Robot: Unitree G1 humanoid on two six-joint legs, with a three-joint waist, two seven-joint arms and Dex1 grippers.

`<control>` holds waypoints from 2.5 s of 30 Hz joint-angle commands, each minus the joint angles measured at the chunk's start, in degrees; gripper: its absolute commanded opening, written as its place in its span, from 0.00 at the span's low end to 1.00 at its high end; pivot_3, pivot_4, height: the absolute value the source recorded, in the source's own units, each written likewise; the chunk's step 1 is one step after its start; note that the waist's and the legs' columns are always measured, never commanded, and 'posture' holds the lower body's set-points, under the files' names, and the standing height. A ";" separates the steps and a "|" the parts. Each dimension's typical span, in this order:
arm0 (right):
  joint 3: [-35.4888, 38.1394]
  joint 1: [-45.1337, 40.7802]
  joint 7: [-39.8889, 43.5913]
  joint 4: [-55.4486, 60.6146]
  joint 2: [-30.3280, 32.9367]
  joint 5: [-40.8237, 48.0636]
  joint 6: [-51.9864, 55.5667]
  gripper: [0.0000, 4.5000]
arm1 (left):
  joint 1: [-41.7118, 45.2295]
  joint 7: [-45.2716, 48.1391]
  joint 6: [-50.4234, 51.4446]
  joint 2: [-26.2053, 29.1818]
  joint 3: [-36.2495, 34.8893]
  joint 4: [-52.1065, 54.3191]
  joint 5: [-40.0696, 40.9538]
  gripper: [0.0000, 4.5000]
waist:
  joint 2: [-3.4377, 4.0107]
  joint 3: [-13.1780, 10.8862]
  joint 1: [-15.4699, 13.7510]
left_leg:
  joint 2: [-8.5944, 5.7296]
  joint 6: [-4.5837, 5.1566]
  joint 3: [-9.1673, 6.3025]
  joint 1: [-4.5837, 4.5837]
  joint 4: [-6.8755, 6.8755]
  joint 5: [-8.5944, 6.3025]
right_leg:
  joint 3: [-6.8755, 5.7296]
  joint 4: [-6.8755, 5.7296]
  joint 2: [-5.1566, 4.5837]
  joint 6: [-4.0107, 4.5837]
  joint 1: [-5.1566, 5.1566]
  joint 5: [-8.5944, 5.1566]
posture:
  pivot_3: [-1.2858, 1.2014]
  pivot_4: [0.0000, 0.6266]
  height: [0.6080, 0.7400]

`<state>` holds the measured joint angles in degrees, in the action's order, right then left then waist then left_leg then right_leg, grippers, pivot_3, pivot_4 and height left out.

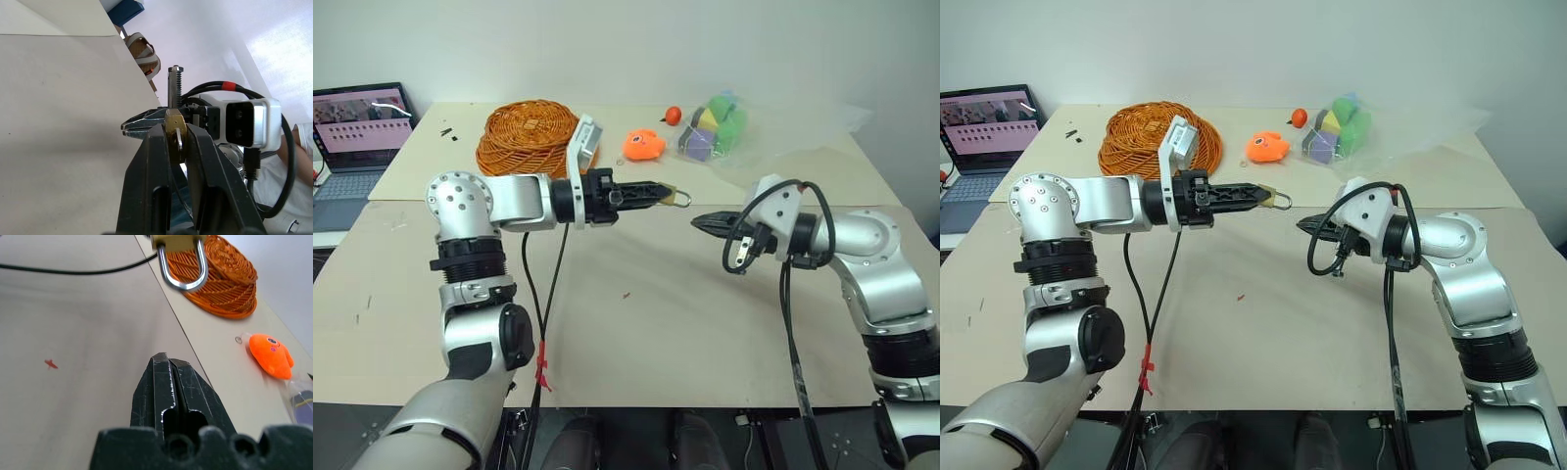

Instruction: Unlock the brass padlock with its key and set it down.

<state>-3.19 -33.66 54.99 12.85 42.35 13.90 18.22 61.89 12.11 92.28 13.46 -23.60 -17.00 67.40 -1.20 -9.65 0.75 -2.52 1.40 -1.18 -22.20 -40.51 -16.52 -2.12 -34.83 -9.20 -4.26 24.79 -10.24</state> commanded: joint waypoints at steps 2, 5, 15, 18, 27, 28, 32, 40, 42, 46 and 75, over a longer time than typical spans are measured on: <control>2.20 -2.59 -0.98 3.57 0.10 1.85 1.72 0.02 | 0.64 0.22 0.22 -0.66 -0.60 1.14 0.95 0.00 | 0.00 0.00 -0.01 | 0.00 0.00 0.00 0.00 0.00 0.00 | 0.00 0.00 0.00 0.00 0.00 0.00 | 0.52 0.24 1.00; 2.71 -3.84 -1.21 4.79 0.28 3.07 3.53 0.02 | 0.72 0.39 0.21 -0.81 -0.64 1.03 0.65 0.00 | 0.00 0.00 0.01 | 0.00 0.00 0.00 0.00 0.00 0.00 | 0.00 0.00 0.01 0.00 0.00 0.00 | 0.52 0.24 1.00; 3.50 -5.92 -1.32 6.64 0.94 4.86 6.70 0.02 | 0.58 1.31 -0.36 -0.95 -0.24 1.28 -0.55 0.00 | 0.00 0.00 -0.01 | -0.01 0.01 0.00 -0.01 0.00 0.00 | 0.00 0.01 0.00 0.00 0.00 0.00 | 0.52 0.24 1.00; 3.58 -6.09 -1.19 6.75 1.23 5.07 6.93 0.02 | 0.61 1.56 -0.43 -0.97 -0.26 1.23 -0.82 0.00 | 0.00 0.00 -0.01 | -0.01 0.01 0.00 -0.01 0.00 0.00 | 0.00 0.00 0.00 0.00 0.00 0.00 | 0.52 0.24 1.00; 3.73 -6.81 -1.04 6.40 1.79 5.27 6.92 0.02 | 0.48 2.14 -0.08 -1.25 -0.50 1.62 -1.62 0.00 | 0.00 0.00 0.00 | -0.02 0.01 0.00 -0.01 0.00 0.00 | 0.00 0.00 0.00 0.00 0.00 0.00 | 0.52 0.24 1.00; 3.73 -6.78 -1.06 6.23 1.75 5.24 6.83 0.02 | 0.44 2.16 -0.04 -1.29 -0.53 1.68 -1.65 0.00 | 0.00 0.00 0.00 | -0.02 0.01 0.00 -0.01 0.00 0.00 | 0.00 0.00 0.00 0.00 0.00 0.00 | 0.52 0.24 1.00; 3.77 -6.02 -1.00 5.70 1.65 5.16 6.45 0.02 | 0.27 2.14 0.04 -1.40 -0.51 1.98 -1.77 0.00 | 0.00 0.00 -0.01 | -0.02 0.01 0.00 -0.01 0.00 0.00 | 0.00 0.00 0.00 0.00 0.00 0.00 | 0.52 0.24 1.00; 4.02 -6.75 -0.96 5.53 1.68 5.78 6.78 0.02 | -0.49 2.03 0.20 -1.60 -0.47 2.60 -1.67 0.00 | 0.00 0.00 -0.01 | -0.01 0.01 0.00 -0.01 0.00 0.00 | 0.00 0.00 0.00 0.00 0.00 0.00 | 0.52 0.24 1.00; 4.04 -6.86 -0.93 5.73 1.79 5.95 6.92 0.02 | -0.74 2.00 0.21 -1.65 -0.48 2.77 -1.64 0.00 | 0.00 0.00 0.00 | -0.01 0.01 0.00 -0.01 0.00 0.00 | 0.00 0.00 0.00 0.00 0.00 0.00 | 0.52 0.24 1.00; 4.26 -7.32 -0.56 5.97 2.21 6.51 7.37 0.02 | -1.02 2.00 0.21 -1.71 -0.54 2.96 -1.71 0.00 | 0.00 0.00 -0.01 | -0.01 0.01 0.00 -0.01 0.00 0.00 | 0.00 0.00 0.00 0.00 0.00 0.00 | 0.52 0.24 1.00; 2.73 -8.23 -0.20 2.80 2.24 3.99 4.07 0.02 | -0.53 0.83 0.22 -2.01 -1.38 2.67 -1.25 0.00 | 0.00 0.00 -0.01 | -0.02 0.01 0.00 -0.01 0.00 0.00 | 0.00 0.00 -0.01 0.00 0.00 0.00 | 0.52 0.24 1.00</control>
<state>-1.44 -40.86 54.95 15.02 44.47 18.11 24.02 60.25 12.67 92.28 11.73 -23.95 -15.69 65.27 -1.20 -9.65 0.73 -2.54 1.40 -1.18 -22.21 -40.51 -16.52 -2.12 -34.83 -9.22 -4.25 24.79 -10.24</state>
